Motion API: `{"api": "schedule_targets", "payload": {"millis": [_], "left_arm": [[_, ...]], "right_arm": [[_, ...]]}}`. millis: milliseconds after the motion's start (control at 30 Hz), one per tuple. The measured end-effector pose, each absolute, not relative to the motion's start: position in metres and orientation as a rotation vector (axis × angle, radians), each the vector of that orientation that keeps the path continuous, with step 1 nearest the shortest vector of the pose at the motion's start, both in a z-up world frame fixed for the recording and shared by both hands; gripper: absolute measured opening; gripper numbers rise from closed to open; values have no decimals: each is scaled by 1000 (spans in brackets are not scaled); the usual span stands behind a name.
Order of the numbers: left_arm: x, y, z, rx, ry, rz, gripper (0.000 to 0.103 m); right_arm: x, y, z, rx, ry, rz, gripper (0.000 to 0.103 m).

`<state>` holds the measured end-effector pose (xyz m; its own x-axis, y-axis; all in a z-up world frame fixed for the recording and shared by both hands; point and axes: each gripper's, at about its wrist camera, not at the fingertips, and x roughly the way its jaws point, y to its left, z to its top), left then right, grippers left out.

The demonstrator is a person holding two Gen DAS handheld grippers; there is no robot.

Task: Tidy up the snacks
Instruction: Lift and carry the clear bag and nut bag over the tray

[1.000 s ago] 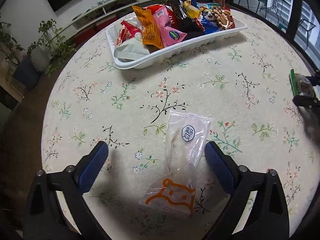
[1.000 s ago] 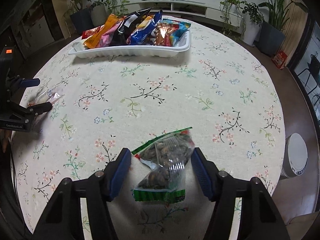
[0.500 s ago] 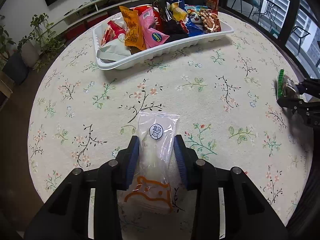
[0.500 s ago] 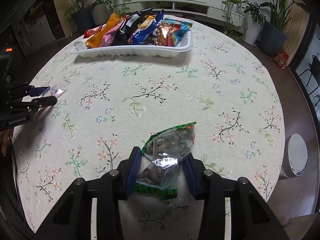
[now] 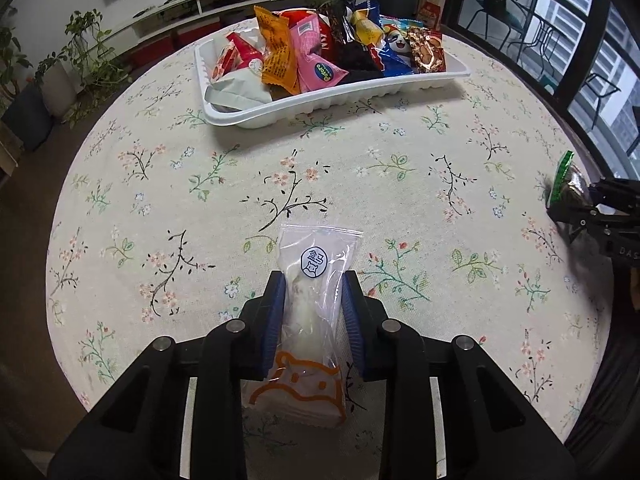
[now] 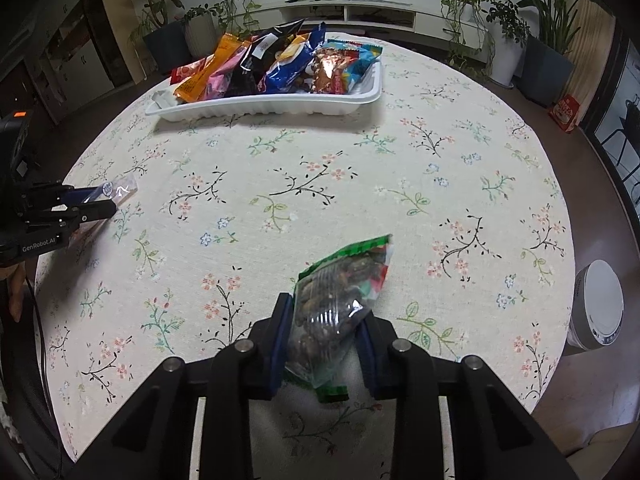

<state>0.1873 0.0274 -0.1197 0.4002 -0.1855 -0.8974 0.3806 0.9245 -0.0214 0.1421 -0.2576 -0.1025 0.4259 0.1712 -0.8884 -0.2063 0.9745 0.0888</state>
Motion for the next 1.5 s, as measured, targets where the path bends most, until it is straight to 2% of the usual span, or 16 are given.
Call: {"api": "schedule_targets", "payload": {"millis": [300, 767, 1100, 1500], "left_arm": [[179, 44, -111, 29, 1103, -395, 25], [213, 65, -52, -170, 982, -426, 25], [272, 64, 1, -211, 890, -437, 25], [349, 48, 18, -286, 859, -478, 26]], "right_arm": [[142, -267, -94, 61, 1091, 266, 32], [174, -295, -48, 112, 1006, 239, 32], [232, -282, 6, 68, 902, 276, 32], [320, -219, 42, 6, 831, 399, 32]]}}
